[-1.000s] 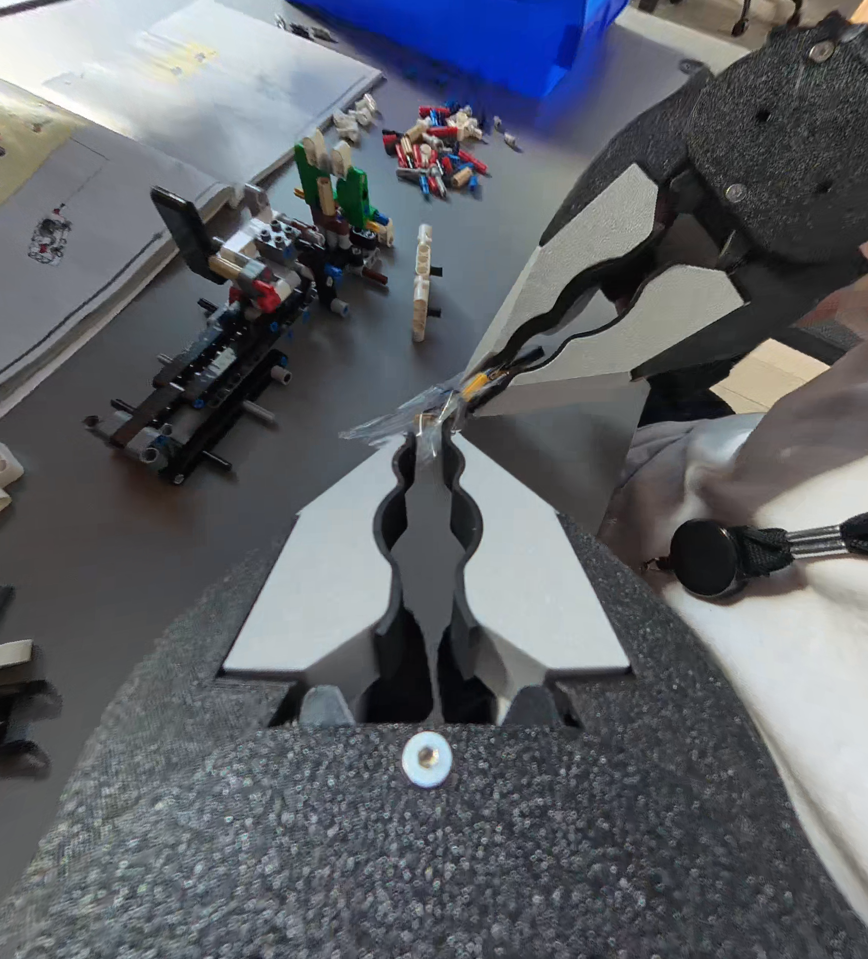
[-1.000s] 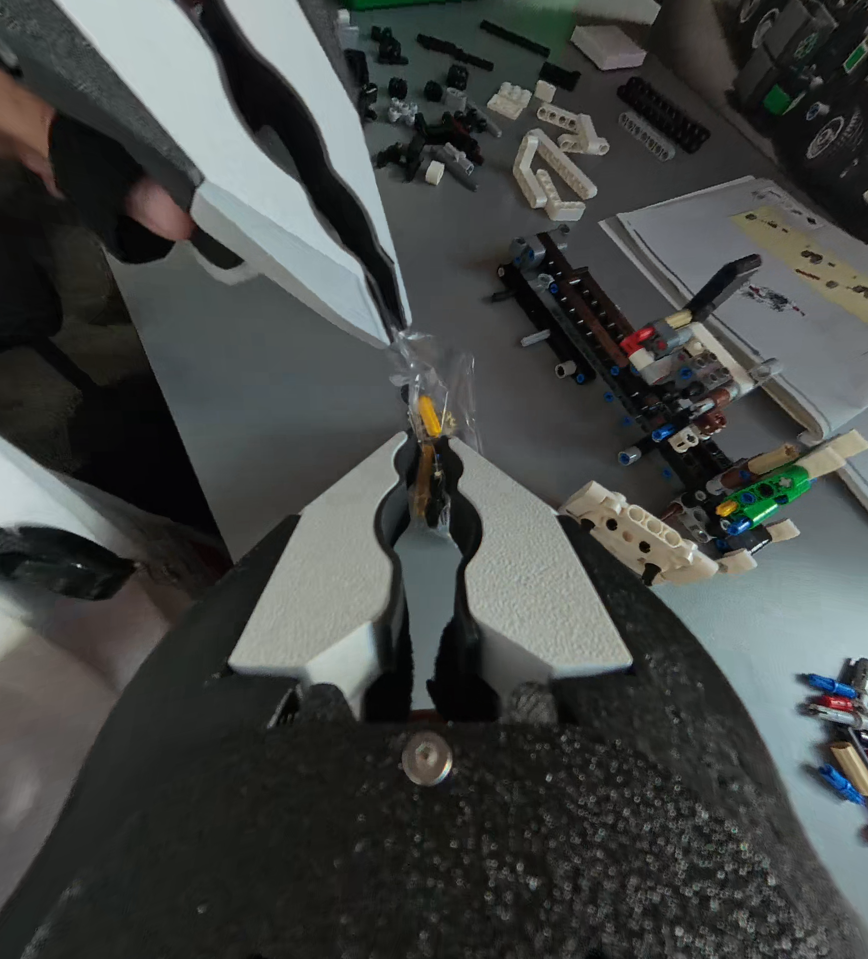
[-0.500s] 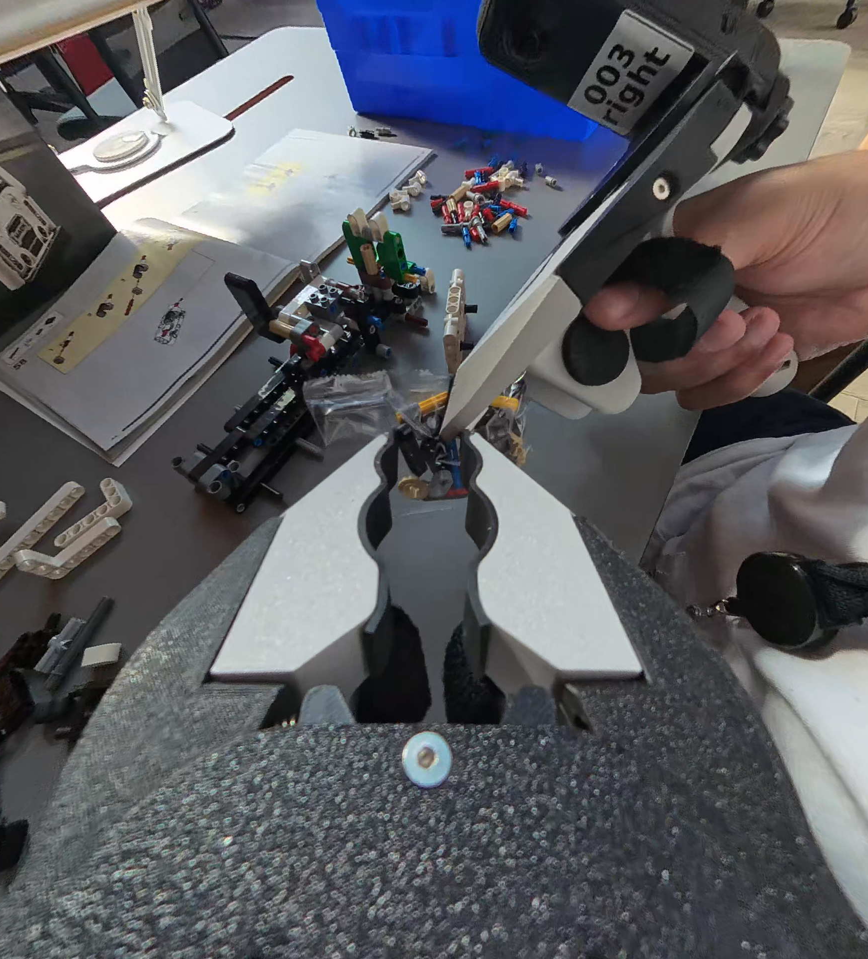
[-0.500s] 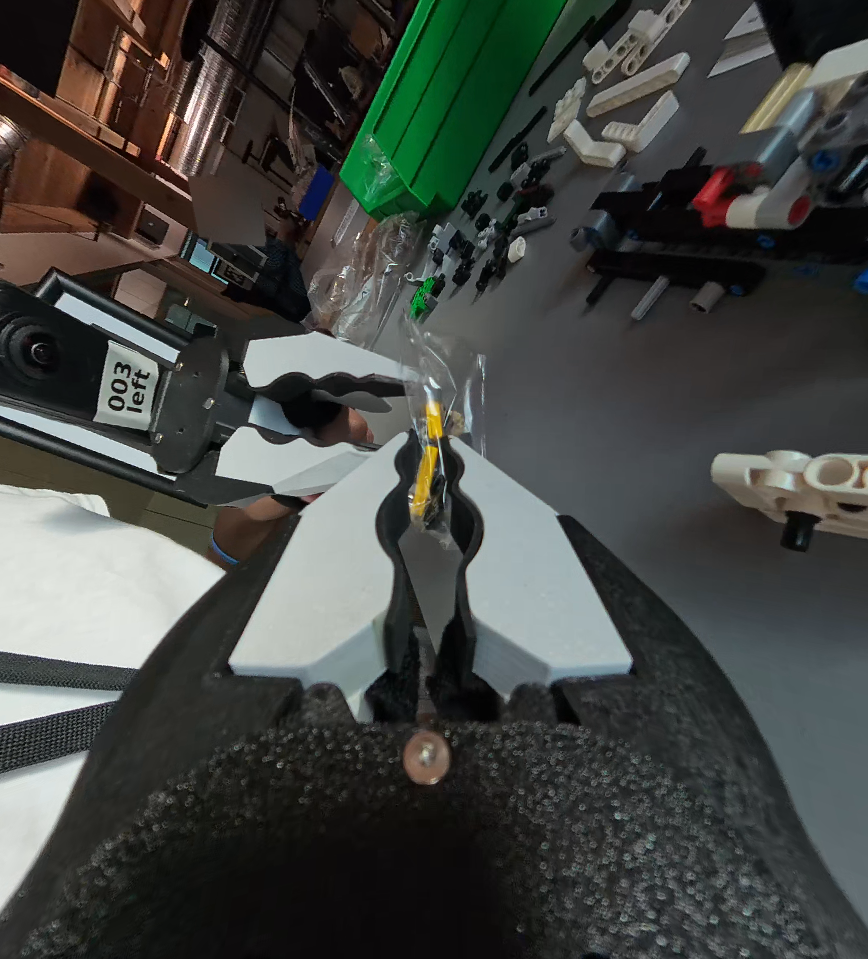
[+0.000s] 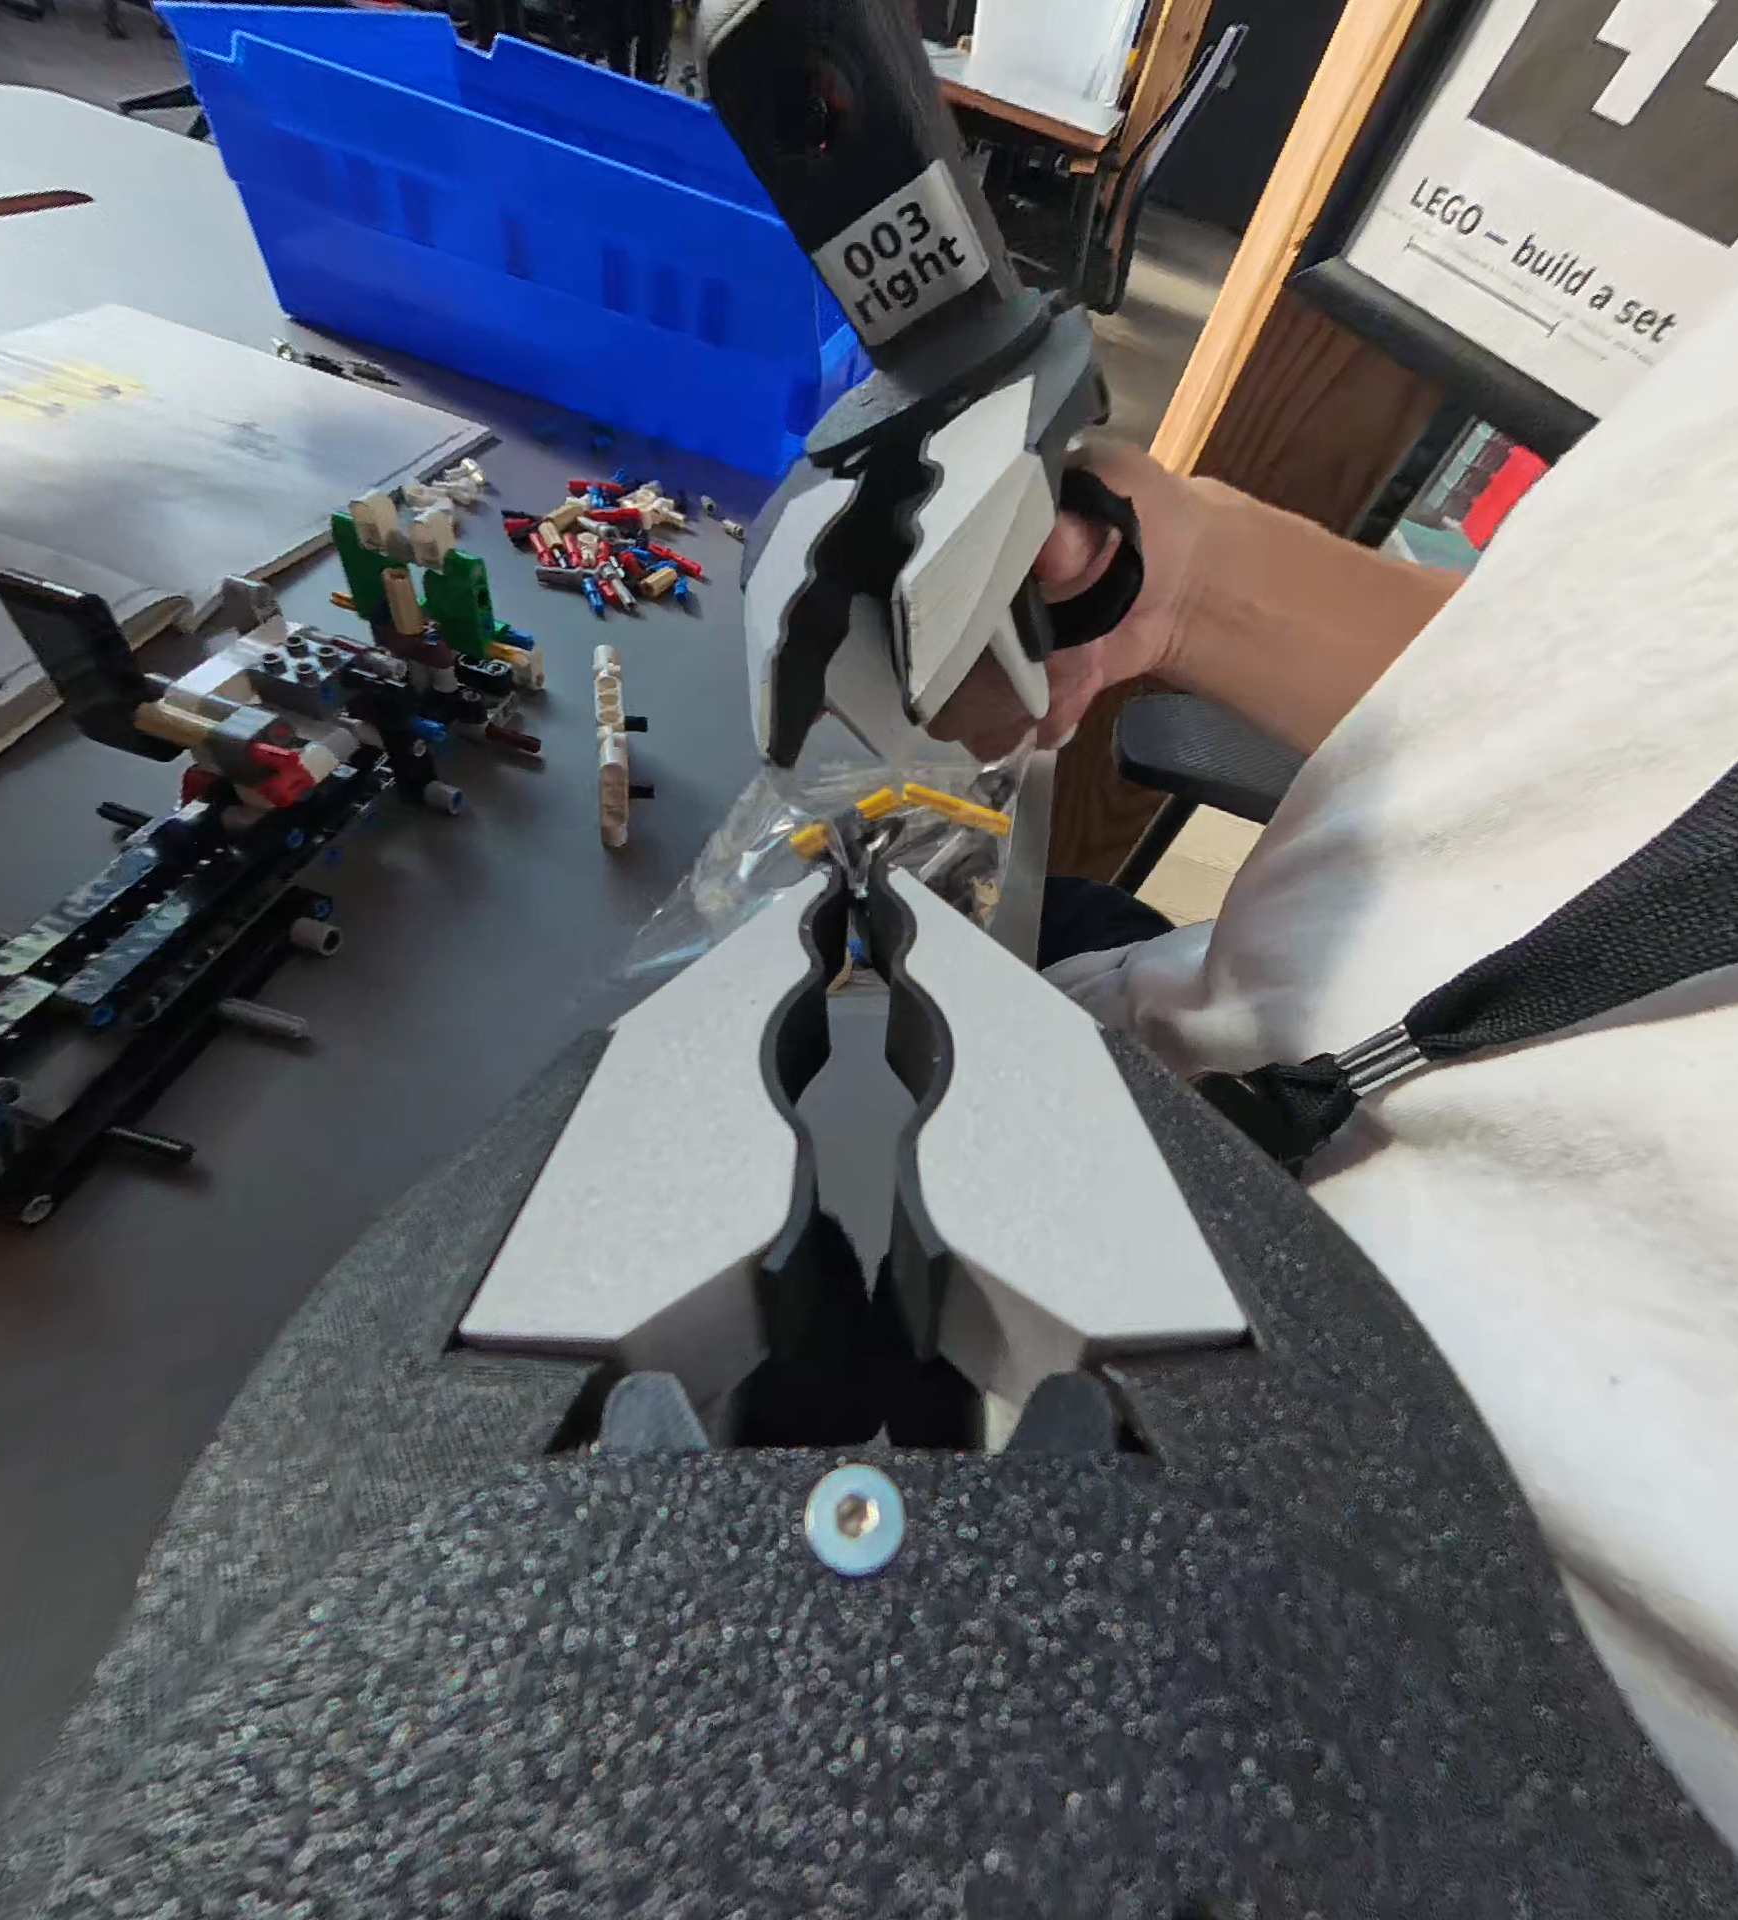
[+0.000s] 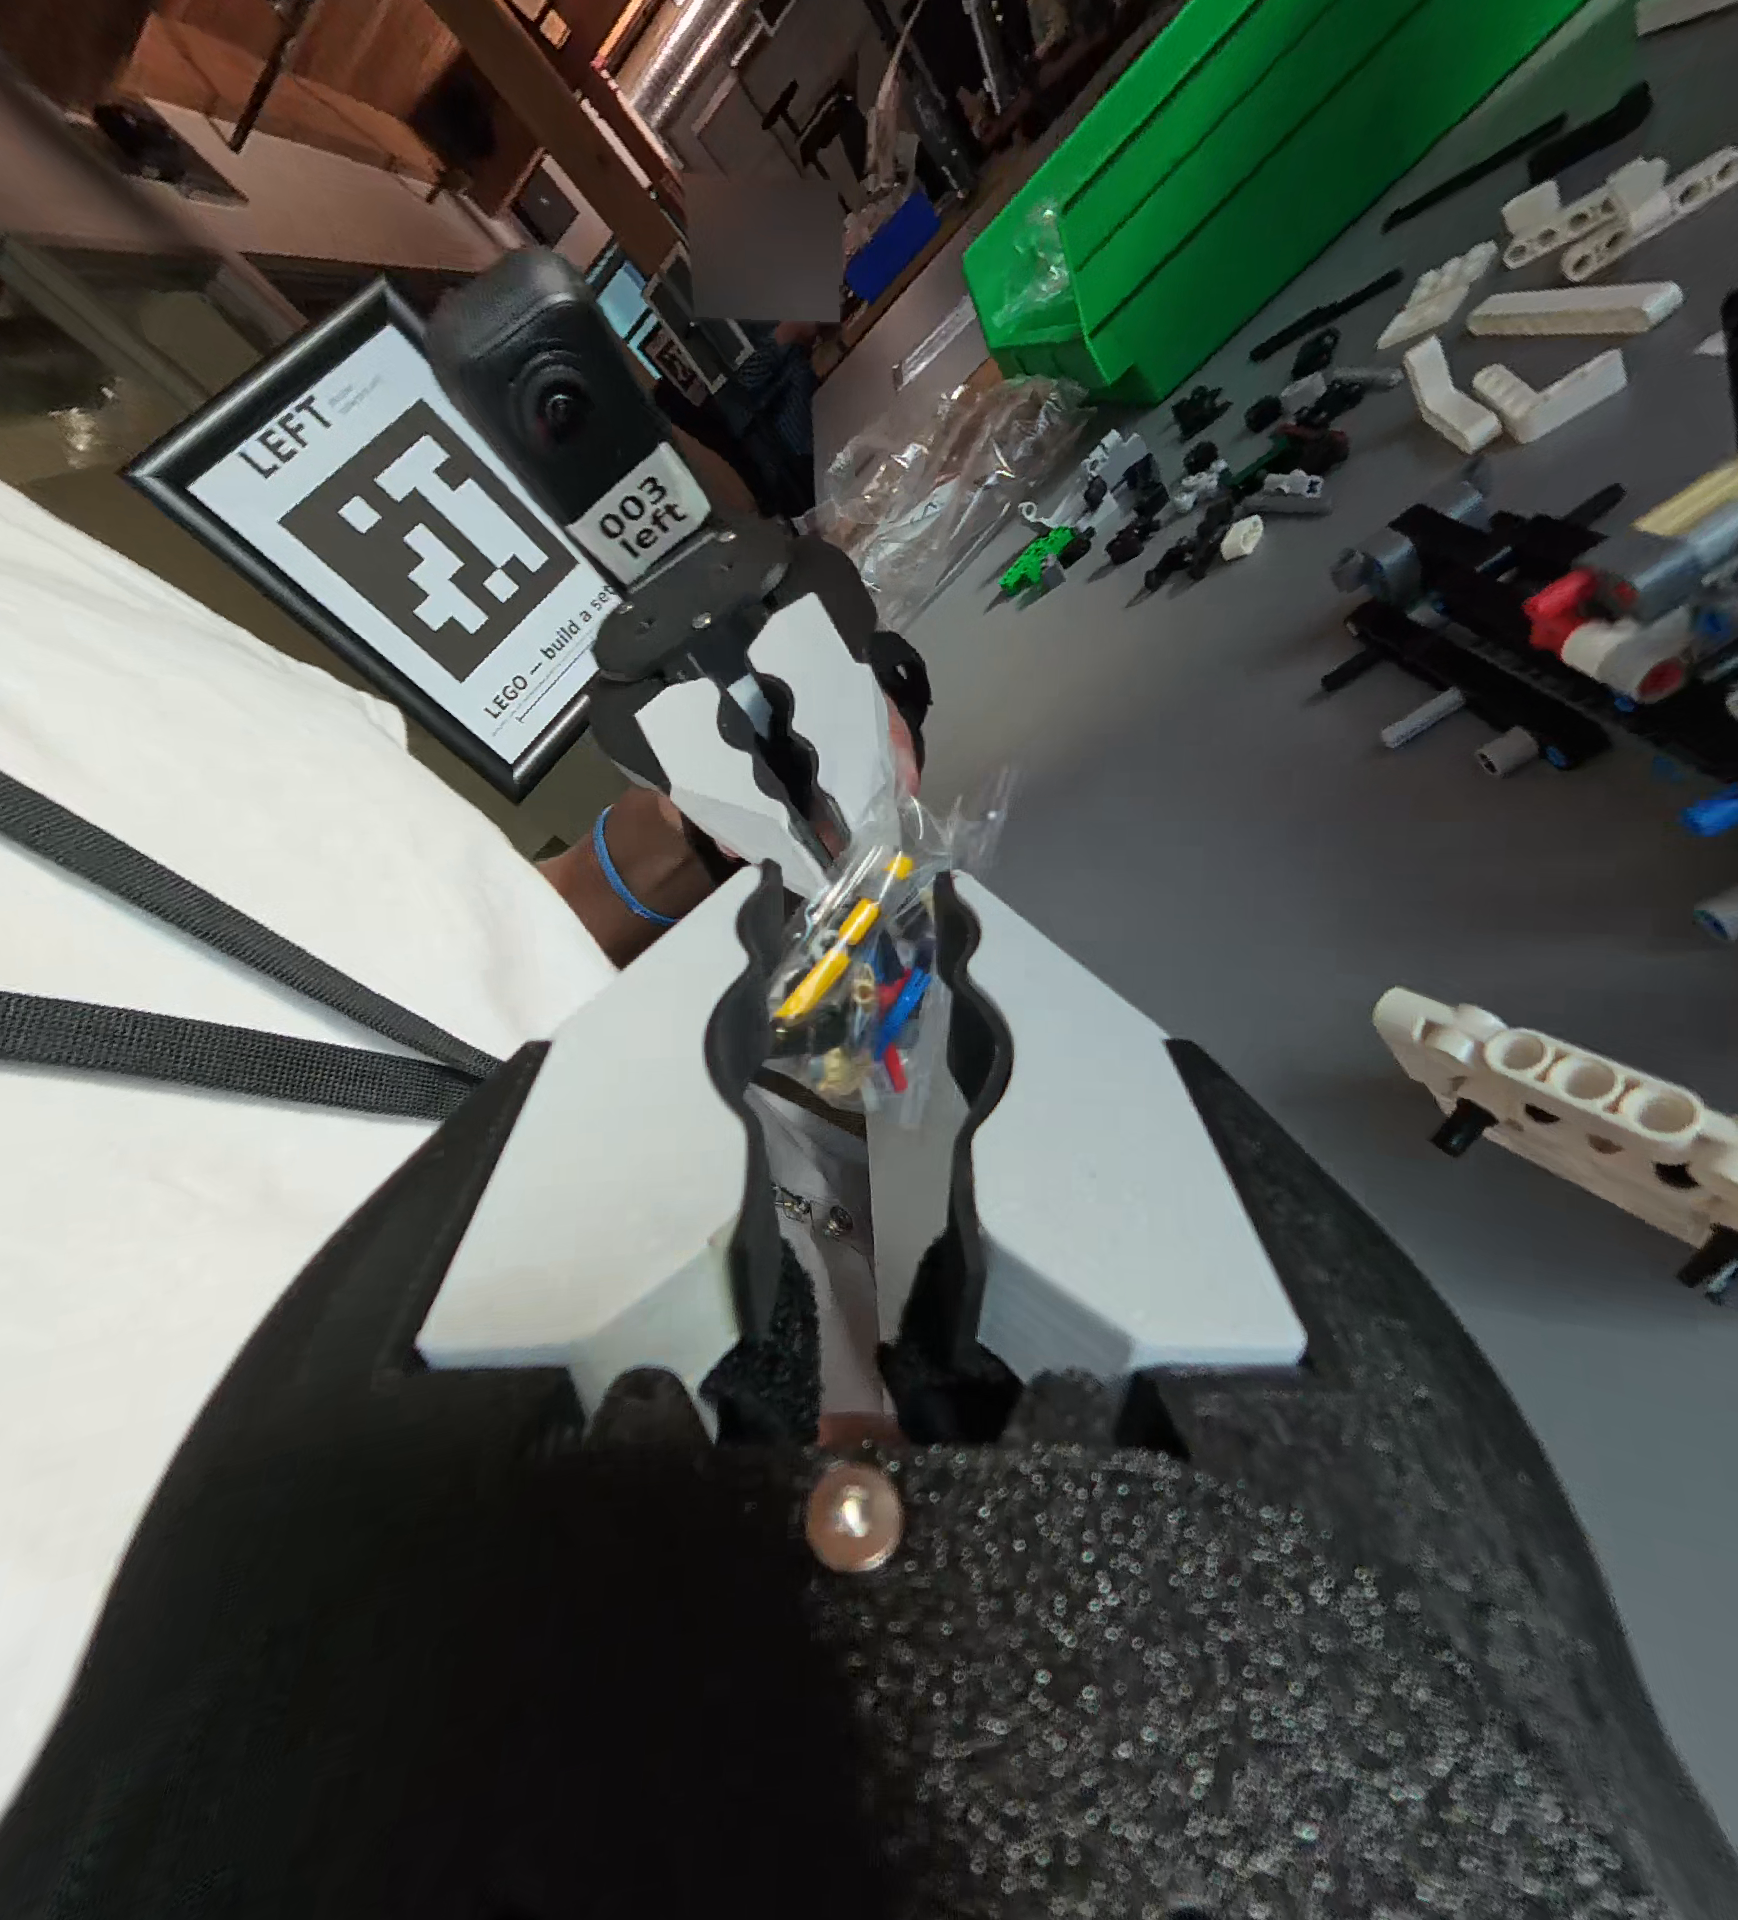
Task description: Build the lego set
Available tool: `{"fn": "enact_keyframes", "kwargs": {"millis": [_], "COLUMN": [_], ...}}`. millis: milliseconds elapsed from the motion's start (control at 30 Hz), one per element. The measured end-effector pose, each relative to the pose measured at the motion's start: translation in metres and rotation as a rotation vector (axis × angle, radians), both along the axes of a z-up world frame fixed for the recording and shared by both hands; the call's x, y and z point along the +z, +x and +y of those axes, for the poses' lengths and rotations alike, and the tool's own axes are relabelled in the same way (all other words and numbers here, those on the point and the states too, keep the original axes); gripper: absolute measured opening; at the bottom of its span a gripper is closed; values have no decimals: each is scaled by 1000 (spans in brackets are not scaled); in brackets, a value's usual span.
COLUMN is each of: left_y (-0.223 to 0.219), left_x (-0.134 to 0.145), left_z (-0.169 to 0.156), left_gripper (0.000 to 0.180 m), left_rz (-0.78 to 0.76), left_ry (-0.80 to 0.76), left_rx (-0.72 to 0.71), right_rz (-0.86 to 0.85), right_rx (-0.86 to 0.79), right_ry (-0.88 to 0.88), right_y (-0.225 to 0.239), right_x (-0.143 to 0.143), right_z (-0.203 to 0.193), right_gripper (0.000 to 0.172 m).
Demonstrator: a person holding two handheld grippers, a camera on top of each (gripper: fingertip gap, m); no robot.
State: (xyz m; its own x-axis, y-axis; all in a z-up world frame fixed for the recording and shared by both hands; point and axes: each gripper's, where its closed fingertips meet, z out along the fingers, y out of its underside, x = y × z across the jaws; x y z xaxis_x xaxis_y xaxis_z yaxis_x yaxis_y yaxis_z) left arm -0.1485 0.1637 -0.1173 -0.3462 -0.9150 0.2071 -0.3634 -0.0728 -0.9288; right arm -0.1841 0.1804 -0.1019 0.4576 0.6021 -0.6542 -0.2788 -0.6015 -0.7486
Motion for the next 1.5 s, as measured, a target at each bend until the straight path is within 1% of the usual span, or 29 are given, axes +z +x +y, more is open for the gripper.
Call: {"fn": "enact_keyframes", "kwargs": {"millis": [33,133,267,367,467,500,533,567,600,733,833,967,1133,1200,1267,1433,1500], "left_y": [-1,-8,-15,-16,-15,-14,-14,-12,-11,-7,-9,-10,-7,-7,-7,-6,-7], "left_x": [5,23,41,42,36,33,31,28,26,23,21,9,5,3,4,3,0], "left_z": [-4,-12,-20,-23,-20,-18,-16,-14,-11,0,7,9,10,8,6,5,3], "left_gripper": [1,0,1,1,0,0,0,0,0,0,0,0,0,9,12,9,0], "left_rz": [-29,-113,-175,-165,-120,-99,-80,-63,-48,-28,-30,16,59,88,95,107,115], "left_ry": [-20,-40,-65,-66,-38,-31,-26,-19,-17,6,19,52,56,59,53,62,72], "left_rx": [-37,-134,-240,-290,-310,-308,-308,-303,-295,-268,-265,-274,-275,-300,-327,-359,-383], "right_rz": [13,67,93,155,160,150,128,103,71,-32,-101,-210,-225,-243,-271,-303,-313], "right_rx": [28,117,228,319,351,344,337,332,308,228,207,203,208,229,247,277,303], "right_ry": [30,93,152,174,153,152,155,162,185,233,251,241,217,216,216,235,229], "right_y": [1,0,-11,-24,-29,-29,-29,-29,-28,-21,-18,-16,-14,-16,-17,-18,-20], "right_x": [6,23,28,32,28,26,24,22,21,14,8,-6,-9,-11,-14,-14,-17], "right_z": [-2,-7,-11,-16,-13,-11,-10,-9,-7,0,0,2,7,6,5,3,0], "right_gripper": [27,24,21,20,16,15,10,2,0,0,0,0,0,0,0,0,0]}}
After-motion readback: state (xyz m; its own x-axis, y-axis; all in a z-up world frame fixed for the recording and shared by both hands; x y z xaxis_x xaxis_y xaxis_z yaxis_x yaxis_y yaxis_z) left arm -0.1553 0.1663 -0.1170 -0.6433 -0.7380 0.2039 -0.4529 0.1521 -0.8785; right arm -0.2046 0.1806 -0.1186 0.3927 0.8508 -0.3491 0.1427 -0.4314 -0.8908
